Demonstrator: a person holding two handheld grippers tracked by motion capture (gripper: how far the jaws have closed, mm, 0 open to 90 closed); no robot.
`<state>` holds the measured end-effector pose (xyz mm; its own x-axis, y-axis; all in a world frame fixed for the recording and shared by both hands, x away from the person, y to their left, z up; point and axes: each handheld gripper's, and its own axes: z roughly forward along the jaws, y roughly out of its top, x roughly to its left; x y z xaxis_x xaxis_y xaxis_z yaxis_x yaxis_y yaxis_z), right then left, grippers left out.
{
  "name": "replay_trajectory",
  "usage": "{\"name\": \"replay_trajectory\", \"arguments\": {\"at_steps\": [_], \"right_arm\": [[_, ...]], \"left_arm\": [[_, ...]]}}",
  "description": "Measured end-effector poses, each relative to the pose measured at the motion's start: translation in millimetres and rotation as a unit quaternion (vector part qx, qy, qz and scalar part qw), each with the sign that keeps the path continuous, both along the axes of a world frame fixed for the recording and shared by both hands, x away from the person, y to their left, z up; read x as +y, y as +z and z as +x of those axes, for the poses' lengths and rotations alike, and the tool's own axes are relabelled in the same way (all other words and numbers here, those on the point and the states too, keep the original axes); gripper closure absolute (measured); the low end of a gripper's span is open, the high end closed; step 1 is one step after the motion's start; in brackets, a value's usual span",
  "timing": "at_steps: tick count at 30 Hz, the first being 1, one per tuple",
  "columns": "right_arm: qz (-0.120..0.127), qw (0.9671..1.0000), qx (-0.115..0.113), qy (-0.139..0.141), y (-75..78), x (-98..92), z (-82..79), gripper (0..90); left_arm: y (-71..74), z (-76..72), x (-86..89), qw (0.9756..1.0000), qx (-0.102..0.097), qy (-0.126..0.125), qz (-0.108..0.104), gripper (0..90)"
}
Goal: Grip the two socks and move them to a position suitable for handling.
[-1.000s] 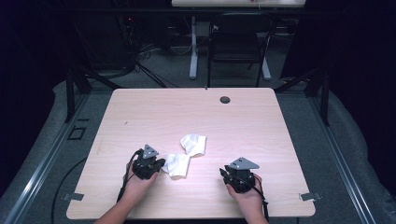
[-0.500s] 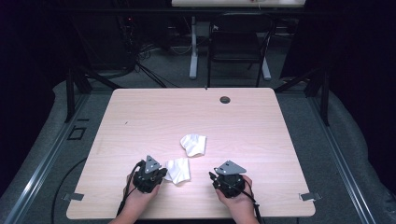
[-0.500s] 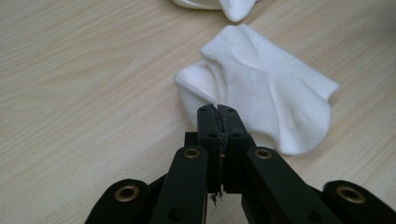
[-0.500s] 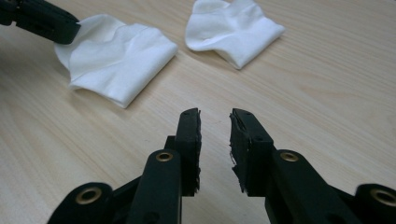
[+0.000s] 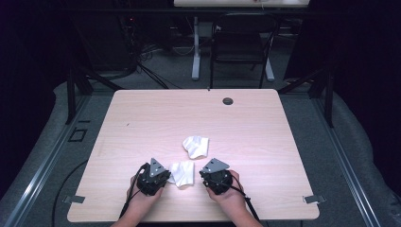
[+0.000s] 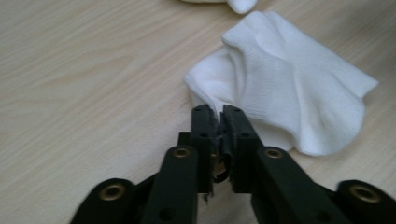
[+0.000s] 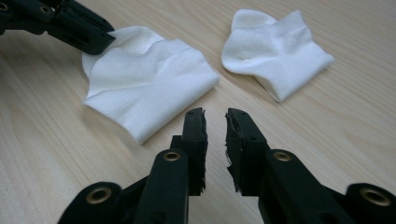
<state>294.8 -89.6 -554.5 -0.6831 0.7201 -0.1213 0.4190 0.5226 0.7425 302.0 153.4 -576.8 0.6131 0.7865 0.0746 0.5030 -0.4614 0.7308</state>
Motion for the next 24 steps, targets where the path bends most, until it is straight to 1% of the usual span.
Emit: {"name": "replay_trajectory", "arguments": {"at_steps": [1, 2, 3, 4, 7, 8, 10, 12, 14, 15, 16, 18, 20, 21, 22, 24], "right_arm": [[0.0, 1.0, 0.0, 0.0, 0.0, 0.0, 0.0, 79.2], [0.0, 1.0, -0.001, 0.004, -0.6, 1.5, 1.2, 80.0], [-0.001, 0.9999, 0.001, 0.013, -1.6, 6.1, 3.4, 82.7], [-0.005, 0.9998, 0.001, 0.017, -1.7, 7.7, 4.8, 82.8], [0.001, 0.9997, 0.006, 0.023, -3.2, 11.8, 8.2, 83.5], [-0.003, 0.9996, 0.008, 0.025, -3.7, 13.6, 9.2, 83.5], [-0.003, 0.9995, 0.006, 0.031, -6.1, 16.8, 11.0, 83.1], [-0.002, 0.9994, 0.004, 0.035, -9.0, 21.8, 12.4, 82.3], [-0.006, 0.9991, 0.004, 0.041, -11.2, 25.5, 13.6, 82.1], [-0.004, 0.9991, 0.005, 0.042, -13.4, 28.3, 13.9, 82.1], [-0.009, 0.9989, 0.007, 0.045, -14.0, 29.3, 14.4, 82.1], [-0.011, 0.9987, 0.009, 0.048, -16.3, 32.6, 13.7, 82.1], [-0.011, 0.9983, 0.009, 0.056, -18.6, 34.8, 13.4, 82.2], [-0.011, 0.9983, 0.009, 0.056, -18.6, 34.8, 13.4, 82.2], [-0.015, 0.9981, 0.014, 0.059, -20.6, 36.5, 12.9, 82.4], [-0.02, 0.9976, 0.019, 0.064, -22.3, 37.0, 13.1, 82.9]], "left_arm": [[0.0, 0.0, 0.0, 1.0, 0.0, 0.0, 0.0, 78.2], [0.8, 0.9, 1.9, 1.0, -0.001, 0.0, 0.0, 78.2], [1.6, 2.7, 3.5, 1.0, -0.002, 0.002, -0.005, 76.5], [2.7, 4.0, 4.9, 1.0, -0.005, 0.001, -0.005, 75.4], [5.7, 6.7, 7.2, 0.9998, -0.009, 0.003, -0.016, 72.5], [6.2, 8.1, 7.7, 0.9998, -0.011, 0.002, -0.019, 71.5], [6.2, 9.0, 7.7, 0.9997, -0.012, 0.001, -0.021, 71.1], [4.9, 12.1, 6.6, 0.9998, -0.008, -0.004, -0.016, 74.0], [3.3, 13.1, 4.9, 0.9999, -0.001, -0.008, -0.013, 80.0], [3.0, 13.4, 4.7, 0.9999, 0.002, -0.011, -0.011, 82.6], [2.6, 13.3, 4.2, 0.9998, 0.004, -0.014, -0.011, 84.5], [1.2, 12.8, 2.9, 0.9998, 0.008, -0.017, -0.011, 87.5], [0.1, 12.5, 1.5, 0.9996, 0.014, -0.022, -0.012, 88.6], [0.1, 12.5, 1.5, 0.9996, 0.014, -0.022, -0.012, 88.8], [-0.8, 11.5, -0.1, 0.9994, 0.018, -0.028, -0.008, 89.0], [-0.9, 10.5, -1.0, 0.9994, 0.018, -0.028, -0.009, 89.2]]}}
